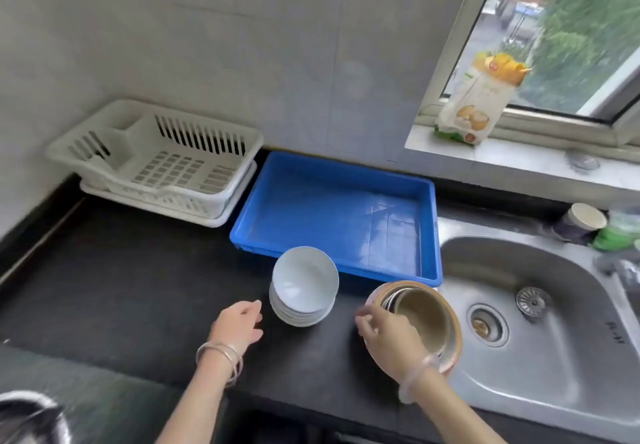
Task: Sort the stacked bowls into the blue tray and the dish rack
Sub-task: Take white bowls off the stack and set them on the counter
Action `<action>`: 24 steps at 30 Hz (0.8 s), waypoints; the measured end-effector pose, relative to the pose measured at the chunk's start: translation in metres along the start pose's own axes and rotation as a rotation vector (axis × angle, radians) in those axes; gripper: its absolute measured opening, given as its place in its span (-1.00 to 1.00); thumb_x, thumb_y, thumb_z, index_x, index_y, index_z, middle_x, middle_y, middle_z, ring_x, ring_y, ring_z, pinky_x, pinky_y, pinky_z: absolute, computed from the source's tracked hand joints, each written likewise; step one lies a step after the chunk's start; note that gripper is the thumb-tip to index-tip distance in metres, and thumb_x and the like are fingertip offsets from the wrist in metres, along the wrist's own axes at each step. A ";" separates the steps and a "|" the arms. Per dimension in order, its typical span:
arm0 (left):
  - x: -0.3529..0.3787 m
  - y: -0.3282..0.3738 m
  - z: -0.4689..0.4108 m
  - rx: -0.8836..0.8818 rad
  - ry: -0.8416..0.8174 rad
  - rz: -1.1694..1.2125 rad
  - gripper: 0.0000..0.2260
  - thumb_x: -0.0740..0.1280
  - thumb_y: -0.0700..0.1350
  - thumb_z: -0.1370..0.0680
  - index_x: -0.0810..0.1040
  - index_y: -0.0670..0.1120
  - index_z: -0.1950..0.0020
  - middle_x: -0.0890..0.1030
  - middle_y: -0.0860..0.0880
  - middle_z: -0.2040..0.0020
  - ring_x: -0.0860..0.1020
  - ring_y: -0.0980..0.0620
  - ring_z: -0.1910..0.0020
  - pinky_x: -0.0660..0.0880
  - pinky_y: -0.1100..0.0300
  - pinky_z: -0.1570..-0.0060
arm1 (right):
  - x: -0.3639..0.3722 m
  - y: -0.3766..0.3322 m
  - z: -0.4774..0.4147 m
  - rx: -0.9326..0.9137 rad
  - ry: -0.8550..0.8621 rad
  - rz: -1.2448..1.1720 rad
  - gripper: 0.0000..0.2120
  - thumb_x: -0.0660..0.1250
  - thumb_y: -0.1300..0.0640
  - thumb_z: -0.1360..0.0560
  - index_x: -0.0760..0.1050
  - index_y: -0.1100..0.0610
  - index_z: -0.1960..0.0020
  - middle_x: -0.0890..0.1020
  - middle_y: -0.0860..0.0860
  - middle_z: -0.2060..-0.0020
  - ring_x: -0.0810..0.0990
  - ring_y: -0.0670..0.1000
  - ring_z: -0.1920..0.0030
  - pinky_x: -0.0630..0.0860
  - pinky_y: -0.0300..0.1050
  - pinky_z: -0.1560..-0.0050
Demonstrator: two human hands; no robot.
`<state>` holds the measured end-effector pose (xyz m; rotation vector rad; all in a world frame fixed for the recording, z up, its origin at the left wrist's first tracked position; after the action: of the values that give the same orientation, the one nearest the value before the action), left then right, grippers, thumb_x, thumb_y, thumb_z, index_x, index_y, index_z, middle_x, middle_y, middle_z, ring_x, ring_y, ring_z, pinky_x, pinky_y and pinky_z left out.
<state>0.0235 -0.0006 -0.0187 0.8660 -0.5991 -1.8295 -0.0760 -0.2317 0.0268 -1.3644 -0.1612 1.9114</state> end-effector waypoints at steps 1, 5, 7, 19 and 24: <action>0.000 0.006 -0.004 0.034 0.034 0.043 -0.91 0.24 -0.11 -0.56 0.53 -0.03 0.10 0.60 -0.07 0.12 0.63 -0.15 0.09 0.54 -0.05 -0.14 | -0.003 -0.006 -0.013 -0.013 0.047 0.005 -0.76 0.16 -0.05 -0.55 0.48 -0.05 -0.15 0.67 -0.02 0.01 0.60 0.08 -0.02 0.46 -0.13 0.00; 0.011 0.033 -0.006 0.154 0.061 0.069 -0.80 0.24 -0.11 -0.56 0.56 -0.07 -0.13 0.59 -0.05 0.04 0.62 -0.08 0.09 0.57 0.09 0.02 | -0.007 -0.031 -0.054 0.005 0.048 0.069 -0.63 0.13 -0.10 -0.54 0.40 0.05 -0.26 0.64 0.08 -0.07 0.55 0.17 -0.12 0.42 -0.05 0.00; 0.017 0.039 -0.006 0.185 0.048 0.017 -0.75 0.26 -0.15 -0.54 0.54 -0.12 -0.21 0.61 -0.11 -0.03 0.61 -0.13 0.00 0.56 0.04 -0.06 | -0.001 -0.042 -0.065 0.012 0.034 0.084 -0.66 0.14 -0.08 -0.54 0.45 0.10 -0.18 0.64 0.11 -0.02 0.56 0.19 -0.07 0.40 -0.05 0.07; 0.021 0.035 -0.011 0.147 0.102 0.084 -0.76 0.24 -0.22 -0.55 0.54 -0.14 -0.20 0.58 -0.05 0.07 0.58 -0.03 0.09 0.55 0.12 0.02 | 0.001 -0.063 -0.088 -0.094 0.117 0.226 -0.89 0.09 0.30 -0.53 0.38 0.22 0.02 0.61 0.24 0.02 0.56 0.25 0.00 0.31 -0.11 0.21; 0.021 0.034 -0.011 0.135 0.121 0.050 -0.76 0.24 -0.20 -0.56 0.54 -0.11 -0.20 0.62 -0.09 -0.05 0.60 -0.03 0.05 0.57 0.07 -0.06 | -0.016 -0.058 -0.087 -0.082 0.147 0.098 -0.91 0.09 0.26 -0.51 0.30 0.17 0.17 0.58 0.24 0.13 0.39 0.20 0.23 0.27 -0.12 0.26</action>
<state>0.0458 -0.0334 -0.0074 1.0352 -0.6673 -1.6933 0.0293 -0.2291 0.0316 -1.5883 -0.1035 1.8930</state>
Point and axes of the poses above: each hand's wrist, its own z-axis away from the middle knuckle, its own x-axis out of the palm, y = z × x, the point moved 3 cm from there along -z, towards the middle knuckle
